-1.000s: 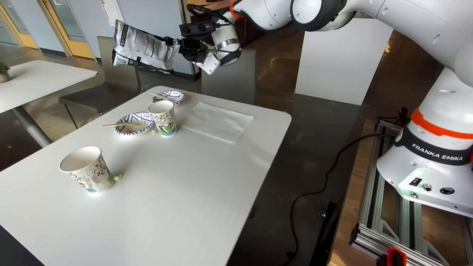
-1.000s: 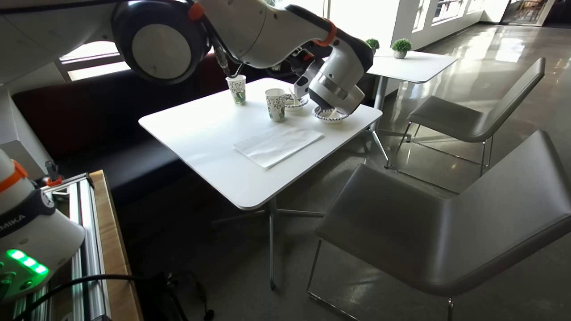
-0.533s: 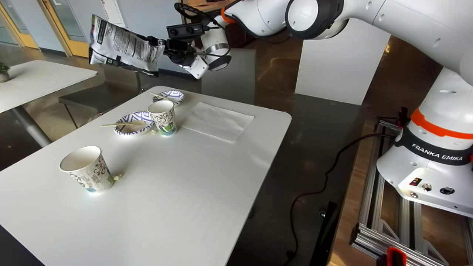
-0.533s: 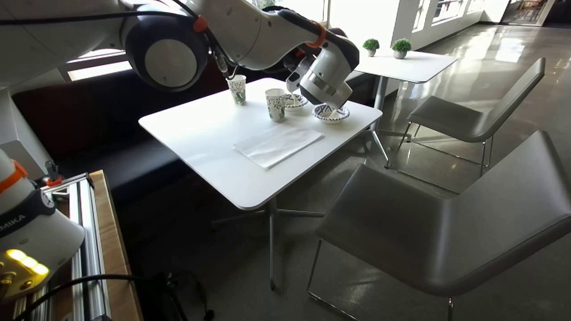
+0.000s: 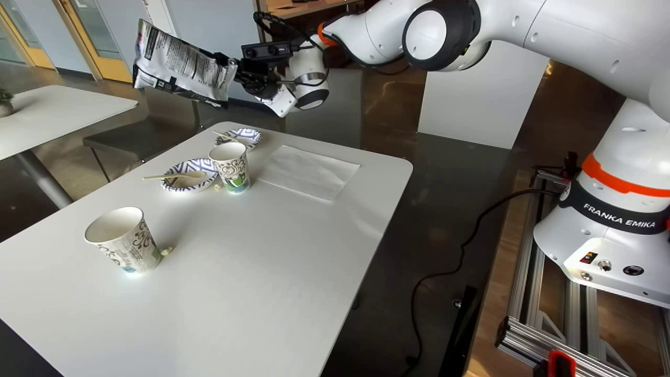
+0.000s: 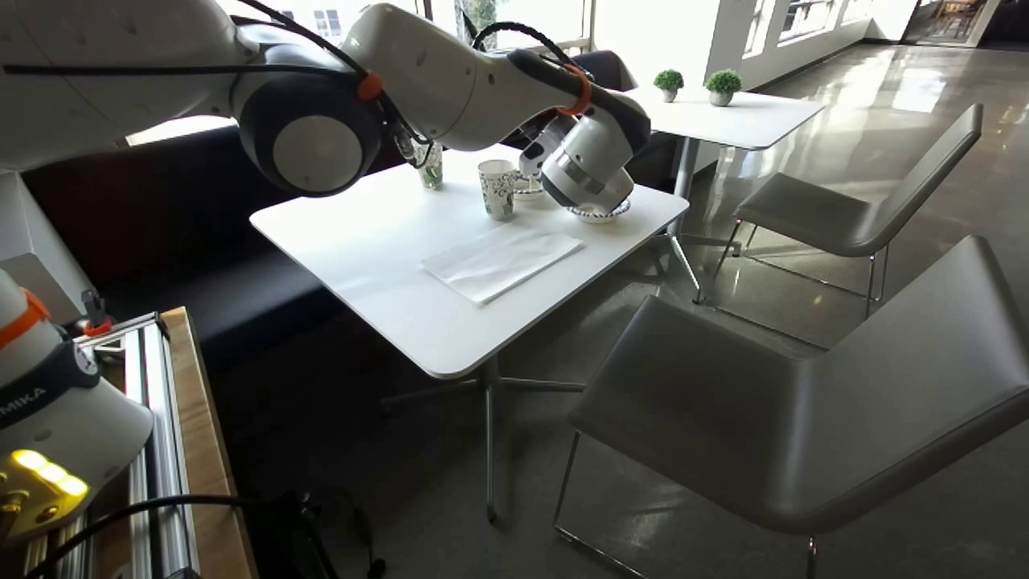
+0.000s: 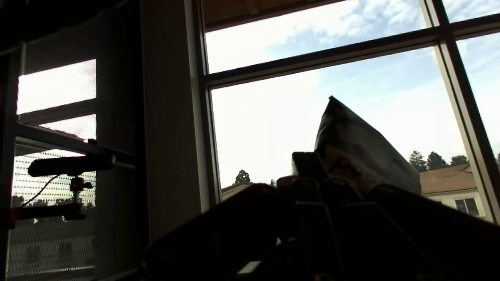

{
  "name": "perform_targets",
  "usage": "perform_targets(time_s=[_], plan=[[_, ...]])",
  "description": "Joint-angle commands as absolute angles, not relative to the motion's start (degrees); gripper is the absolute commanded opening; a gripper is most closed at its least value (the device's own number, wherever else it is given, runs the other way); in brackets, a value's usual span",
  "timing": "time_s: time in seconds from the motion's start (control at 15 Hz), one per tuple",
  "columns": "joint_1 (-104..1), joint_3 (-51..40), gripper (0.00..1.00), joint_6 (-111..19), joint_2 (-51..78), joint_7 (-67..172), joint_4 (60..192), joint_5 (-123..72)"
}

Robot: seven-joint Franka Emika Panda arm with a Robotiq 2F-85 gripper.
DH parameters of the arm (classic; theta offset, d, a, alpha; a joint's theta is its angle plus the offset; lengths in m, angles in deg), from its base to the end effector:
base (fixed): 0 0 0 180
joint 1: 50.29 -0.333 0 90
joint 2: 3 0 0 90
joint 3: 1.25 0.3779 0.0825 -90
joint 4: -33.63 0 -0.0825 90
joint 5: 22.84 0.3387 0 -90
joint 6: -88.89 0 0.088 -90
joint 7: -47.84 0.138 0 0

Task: Pour the contents of the black packet into the paper cup on the right

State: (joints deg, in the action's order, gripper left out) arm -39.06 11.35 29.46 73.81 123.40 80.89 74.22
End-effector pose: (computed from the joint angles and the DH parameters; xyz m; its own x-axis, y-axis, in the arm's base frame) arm 0.7482 0.0721 0.2717 -0.2808 0.4772 -0.8327 -0.9264 -0.3616 0.1052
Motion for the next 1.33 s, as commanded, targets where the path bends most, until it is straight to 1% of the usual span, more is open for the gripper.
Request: perform_targets(time_s=[0.0, 0.07, 0.13, 0.2, 0.33, 0.4, 0.47, 0.6, 0.67, 0.73, 0.8, 0.87, 0.93, 1.0, 1.07, 1.2, 1.27], plan=[[-39.7, 12.6, 0.0, 31.5, 77.9, 126.3, 74.5, 74.7], [-39.7, 12.5, 0.0, 31.2, 78.2, 126.5, 73.9, 74.5], [-38.7, 14.6, 0.0, 33.7, 79.3, 127.0, 73.2, 76.4], [-39.4, 12.2, 0.0, 30.7, 78.5, 126.8, 73.0, 74.4], [-38.4, 14.3, 0.0, 33.2, 79.7, 127.7, 72.2, 76.1], [-39.3, 11.4, 0.0, 29.8, 79.0, 127.0, 71.7, 73.6], [-37.9, 15.2, 0.0, 34.8, 80.9, 128.1, 71.0, 76.3], [-38.2, 14.0, 0.0, 33.2, 80.9, 127.6, 70.4, 75.6], [-37.1, 17.2, 0.0, 37.3, 82.4, 128.3, 69.8, 78.0], [-38.4, 14.1, 0.0, 33.7, 81.3, 127.8, 69.9, 75.7], [-37.9, 16.5, 0.0, 36.8, 82.6, 128.7, 69.4, 77.2], [-38.0, 16.5, 0.0, 35.9, 82.7, 128.8, 69.4, 77.3], [-39.2, 12.7, 0.0, 32.0, 81.8, 127.4, 68.5, 73.9], [-38.0, 16.9, 0.0, 36.7, 83.4, 129.5, 68.6, 77.0], [-39.4, 11.9, 0.0, 30.7, 81.8, 127.6, 68.0, 73.5], [-38.5, 14.3, 0.01, 31.2, 82.7, 128.9, 68.2, 75.9], [-39.5, 10.4, 0.0, 27.6, 82.0, 127.4, 67.2, 72.9]])
